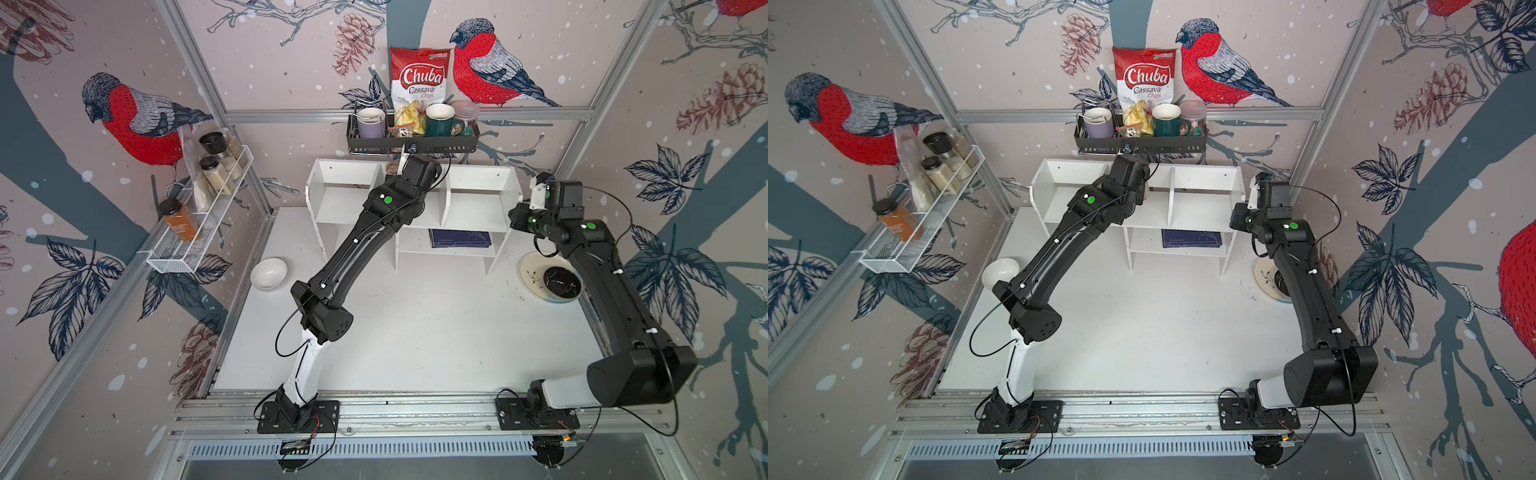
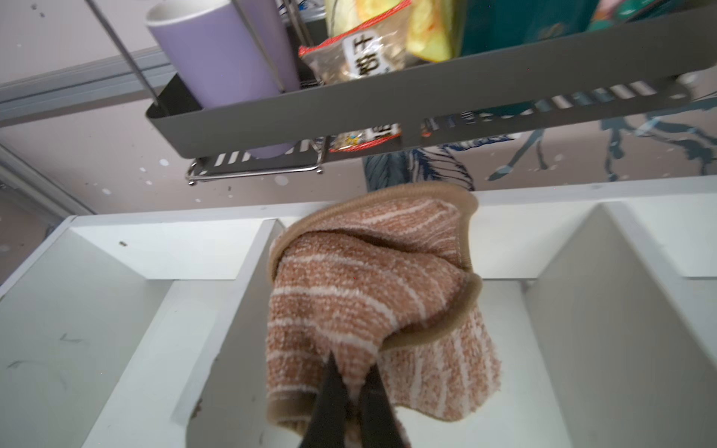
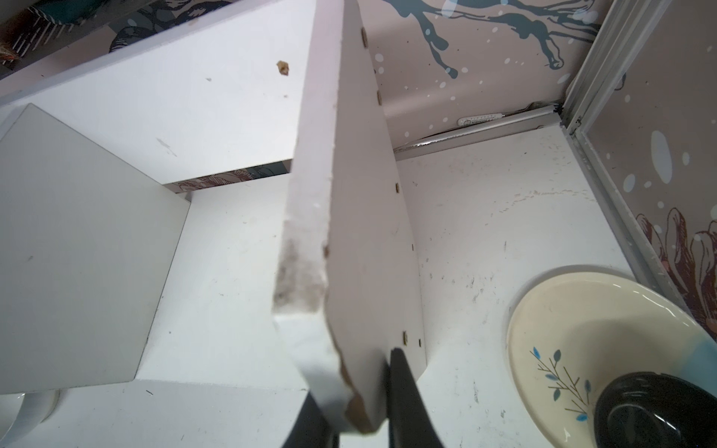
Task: Wipe the bookshelf clean with a cloth
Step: Wipe the dust from the shelf.
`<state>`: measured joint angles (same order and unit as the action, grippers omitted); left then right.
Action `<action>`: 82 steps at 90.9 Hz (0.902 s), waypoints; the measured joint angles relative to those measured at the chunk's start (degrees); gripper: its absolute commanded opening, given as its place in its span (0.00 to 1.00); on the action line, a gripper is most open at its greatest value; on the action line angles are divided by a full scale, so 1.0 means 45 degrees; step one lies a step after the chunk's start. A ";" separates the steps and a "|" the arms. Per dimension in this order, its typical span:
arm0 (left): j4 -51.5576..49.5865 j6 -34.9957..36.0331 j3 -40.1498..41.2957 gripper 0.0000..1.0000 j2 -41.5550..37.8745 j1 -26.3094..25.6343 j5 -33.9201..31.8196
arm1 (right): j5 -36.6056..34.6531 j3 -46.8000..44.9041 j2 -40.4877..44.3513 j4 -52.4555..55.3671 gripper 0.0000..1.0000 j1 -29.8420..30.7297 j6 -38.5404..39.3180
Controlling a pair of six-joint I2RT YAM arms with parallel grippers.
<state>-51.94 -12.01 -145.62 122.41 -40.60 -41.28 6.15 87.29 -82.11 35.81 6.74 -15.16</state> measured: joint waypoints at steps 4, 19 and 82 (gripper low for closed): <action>-0.0160 -0.0010 0.0729 0.00 -0.0291 0.0053 -0.0112 | 0.0000 -0.0019 0.0000 -0.0034 0.00 0.0000 0.0000; -0.0039 0.0005 0.3711 0.00 -0.1885 -0.0272 0.0083 | 0.0000 -0.0121 0.0024 -0.0185 0.00 0.0000 -0.0005; 0.1141 0.2011 -0.1132 0.00 -0.0457 -0.4265 0.1379 | -0.0097 -0.0214 0.0155 -0.0238 0.17 0.0068 -0.0068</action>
<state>-46.81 -2.96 -150.71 120.36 -59.79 -35.07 5.72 86.32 -81.41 34.74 7.05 -15.46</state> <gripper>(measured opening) 0.069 0.163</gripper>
